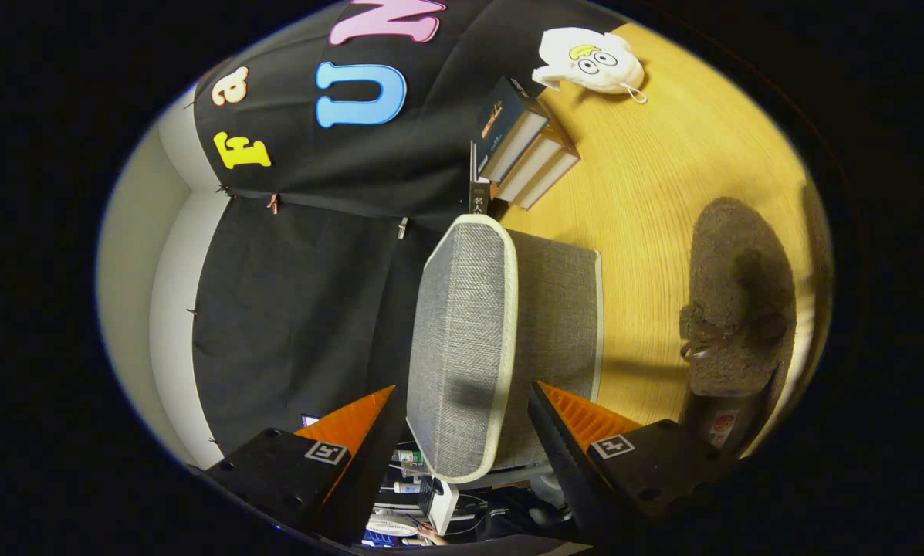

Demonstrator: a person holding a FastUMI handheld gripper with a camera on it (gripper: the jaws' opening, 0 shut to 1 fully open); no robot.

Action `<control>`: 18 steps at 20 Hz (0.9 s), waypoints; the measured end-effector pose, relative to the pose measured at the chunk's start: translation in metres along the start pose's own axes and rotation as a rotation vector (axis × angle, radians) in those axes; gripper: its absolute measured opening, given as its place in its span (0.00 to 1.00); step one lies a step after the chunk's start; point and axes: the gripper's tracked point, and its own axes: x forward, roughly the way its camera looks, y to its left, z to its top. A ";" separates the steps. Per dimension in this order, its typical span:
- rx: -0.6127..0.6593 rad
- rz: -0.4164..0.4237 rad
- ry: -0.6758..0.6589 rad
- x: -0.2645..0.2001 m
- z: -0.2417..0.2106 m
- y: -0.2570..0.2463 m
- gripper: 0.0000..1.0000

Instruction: Open the storage box then place both shoes into the box .Put the left shoe in first, then the right shoe, with the right side of both shoes facing outward in a uniform manner.

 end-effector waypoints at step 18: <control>0.069 0.119 -0.021 0.011 -0.003 0.037 0.05</control>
